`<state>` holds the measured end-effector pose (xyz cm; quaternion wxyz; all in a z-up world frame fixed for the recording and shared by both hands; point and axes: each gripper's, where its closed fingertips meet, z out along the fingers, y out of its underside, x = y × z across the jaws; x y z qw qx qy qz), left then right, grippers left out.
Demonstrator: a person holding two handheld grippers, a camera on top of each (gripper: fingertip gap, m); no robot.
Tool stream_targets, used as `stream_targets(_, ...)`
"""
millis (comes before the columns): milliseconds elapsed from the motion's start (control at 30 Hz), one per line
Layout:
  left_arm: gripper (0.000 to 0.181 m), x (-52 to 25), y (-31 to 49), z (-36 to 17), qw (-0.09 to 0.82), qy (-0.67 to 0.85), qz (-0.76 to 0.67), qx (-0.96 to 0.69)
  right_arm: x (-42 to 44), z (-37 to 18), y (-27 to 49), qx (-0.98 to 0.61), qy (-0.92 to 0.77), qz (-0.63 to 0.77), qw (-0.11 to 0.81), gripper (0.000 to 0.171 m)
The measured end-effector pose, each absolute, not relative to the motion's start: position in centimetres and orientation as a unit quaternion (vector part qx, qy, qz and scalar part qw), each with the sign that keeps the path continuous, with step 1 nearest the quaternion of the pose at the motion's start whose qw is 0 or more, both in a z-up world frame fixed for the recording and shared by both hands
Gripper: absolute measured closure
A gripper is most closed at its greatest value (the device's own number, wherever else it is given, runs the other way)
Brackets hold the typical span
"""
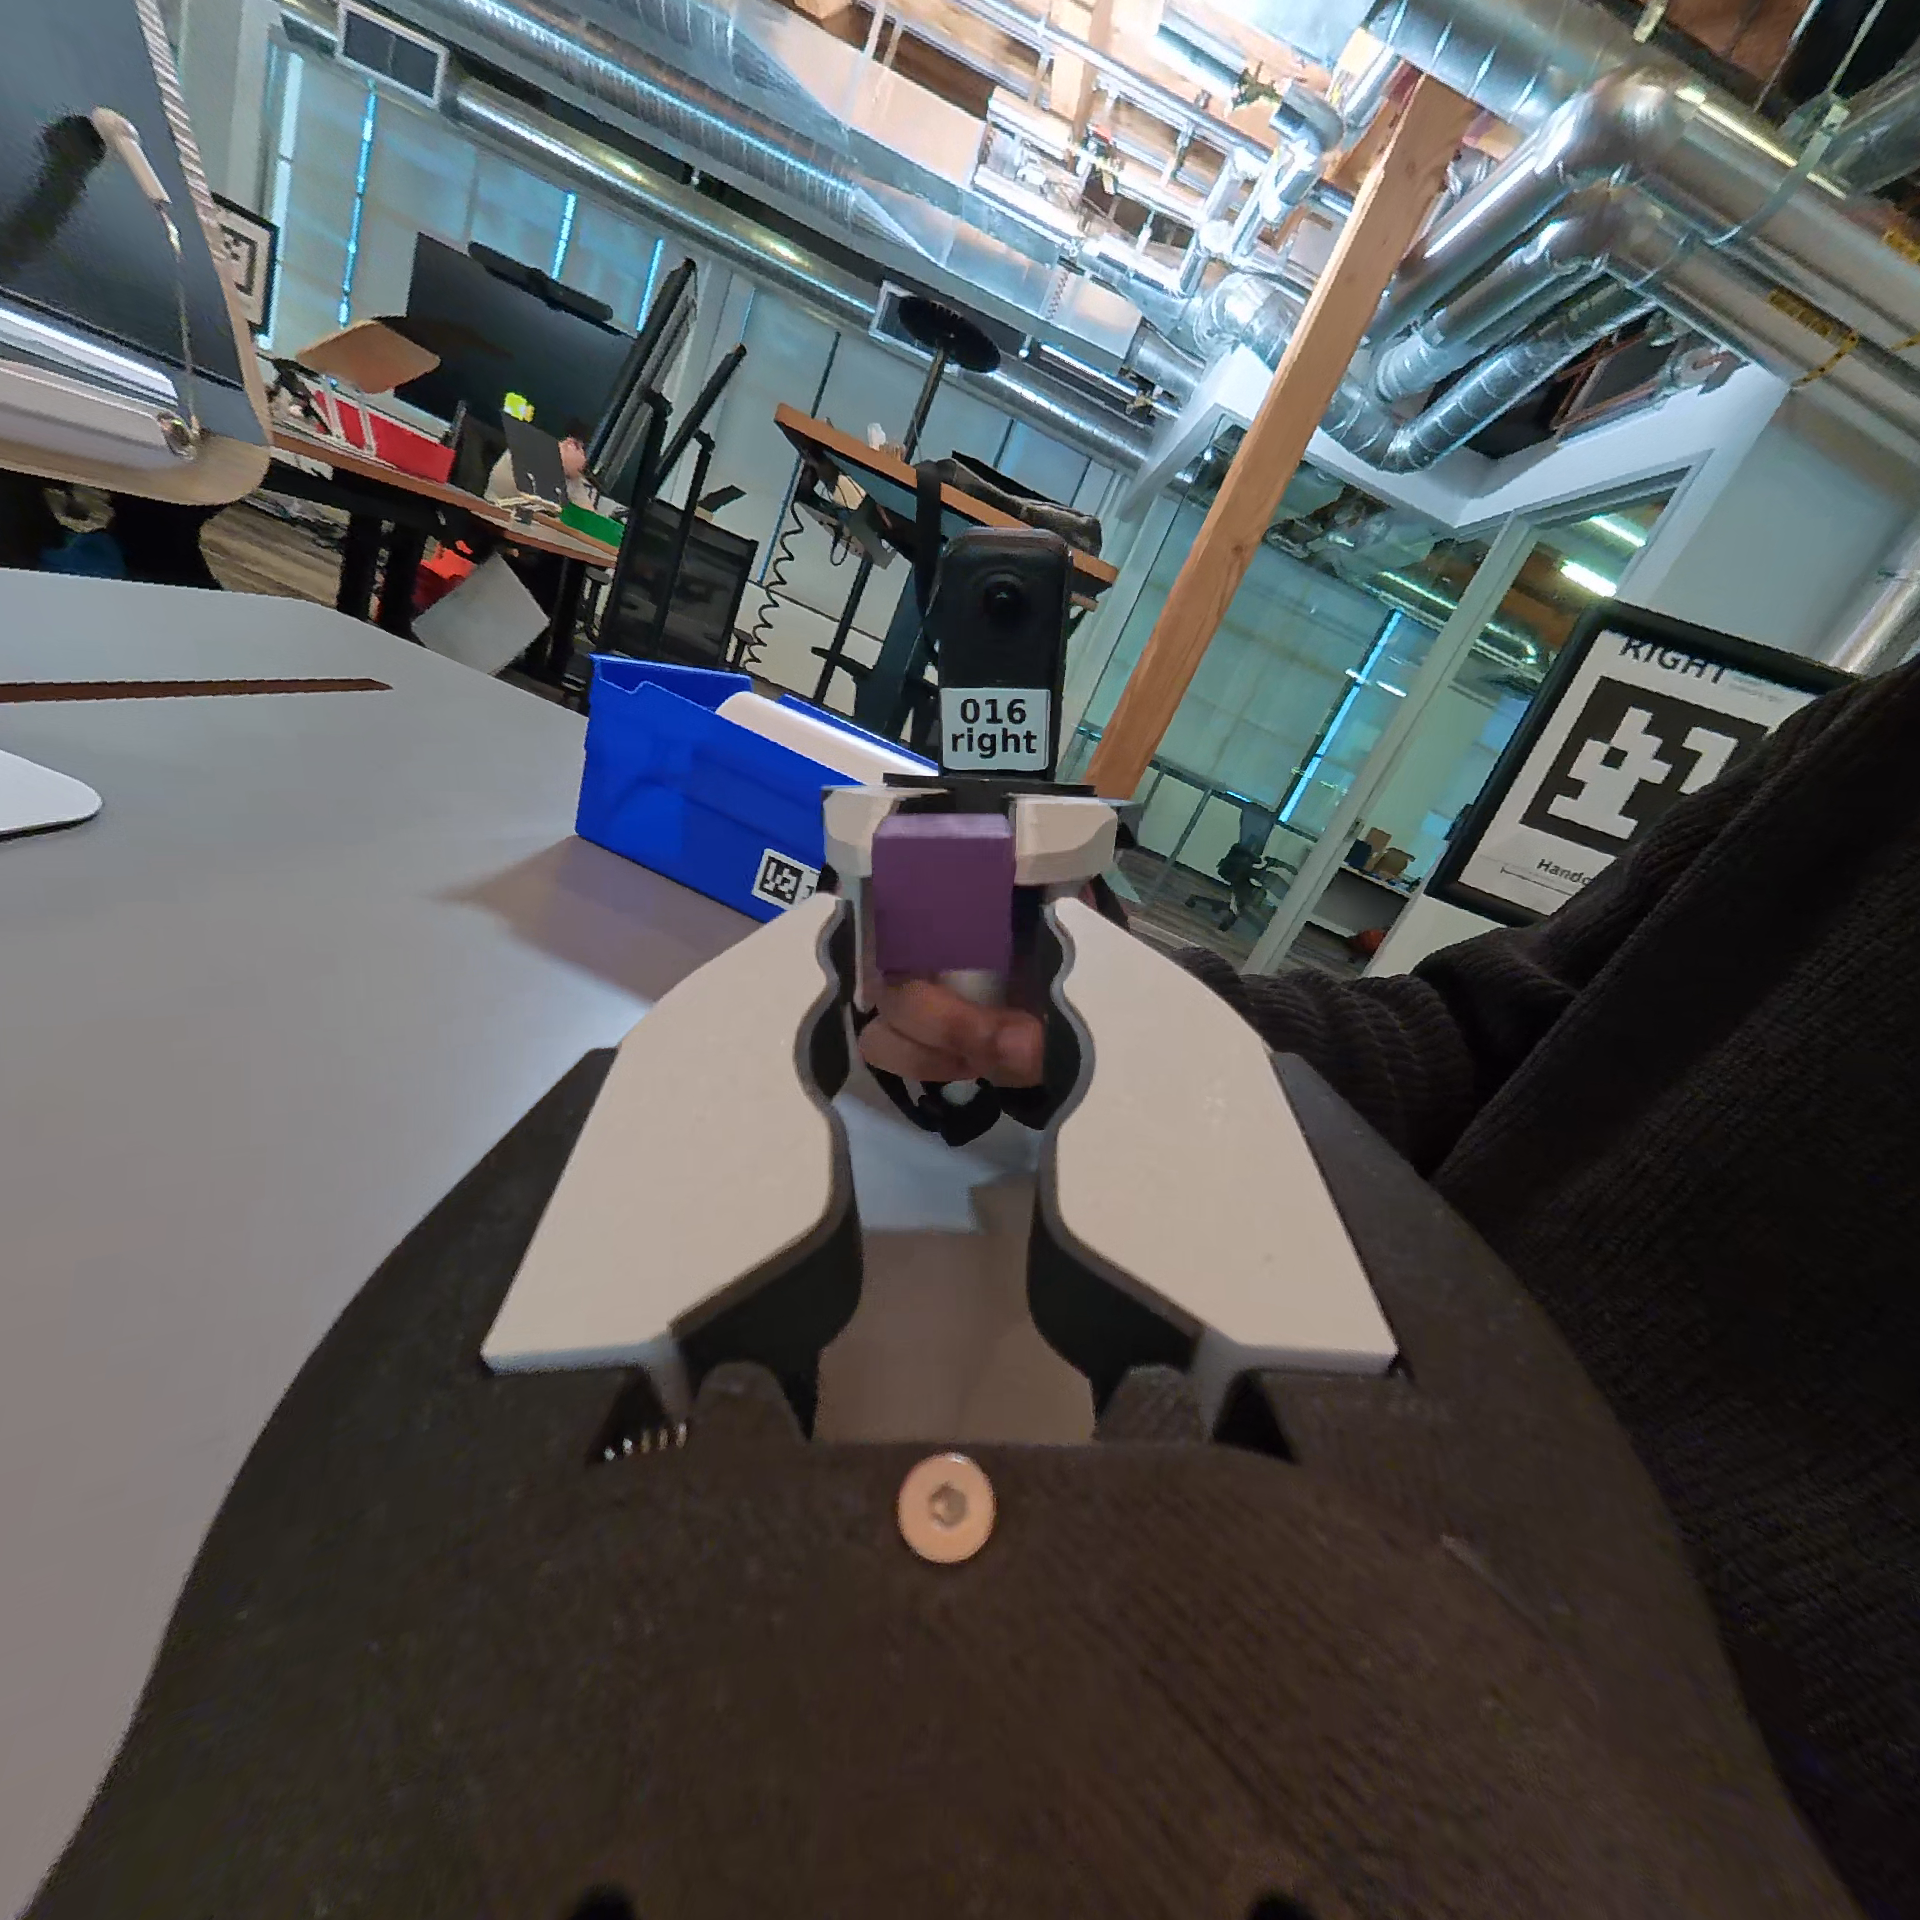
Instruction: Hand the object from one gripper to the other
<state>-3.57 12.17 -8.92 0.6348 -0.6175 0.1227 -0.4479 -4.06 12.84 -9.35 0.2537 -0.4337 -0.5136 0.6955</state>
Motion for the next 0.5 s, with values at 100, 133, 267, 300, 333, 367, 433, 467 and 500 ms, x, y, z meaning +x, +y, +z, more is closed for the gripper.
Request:
stream_targets(100,0.139,-3.9,12.6,-9.2,0.640,0.112,-0.433,-0.625,-3.9,-8.9,13.7,-0.437,-0.496,0.703,0.262,0.146)
stream_targets(133,0.137,-4.0,12.7,-9.2,0.642,0.107,-0.428,-0.627,-3.9,-8.9,13.8,-0.439,-0.495,0.702,0.265,0.146)
stream_targets(267,0.131,-5.2,13.5,-9.6,0.668,0.089,-0.354,-0.648,-4.3,-9.4,14.7,-0.464,-0.489,0.681,0.287,0.146)
stream_targets(300,0.131,-5.8,13.8,-9.9,0.675,0.083,-0.317,-0.661,-4.6,-9.7,15.1,-0.479,-0.488,0.665,0.300,0.146)
stream_targets(333,0.131,-6.4,14.1,-10.2,0.679,0.076,-0.277,-0.675,-4.8,-10.2,15.6,-0.496,-0.489,0.644,0.316,0.145)
stream_targets(367,0.132,-7.0,14.4,-10.6,0.682,0.068,-0.237,-0.689,-5.0,-10.7,16.1,-0.516,-0.490,0.620,0.332,0.145)
stream_targets(433,0.135,-7.6,14.7,-11.4,0.676,0.067,-0.173,-0.713,-5.4,-11.5,16.6,-0.543,-0.492,0.581,0.354,0.145)
stream_targets(467,0.137,-7.8,14.8,-12.0,0.665,0.068,-0.144,-0.730,-5.5,-12.0,17.1,-0.562,-0.487,0.560,0.365,0.145)
stream_targets(500,0.138,-7.9,15.0,-12.6,0.652,0.073,-0.116,-0.746,-5.6,-12.4,17.5,-0.579,-0.481,0.540,0.377,0.145)
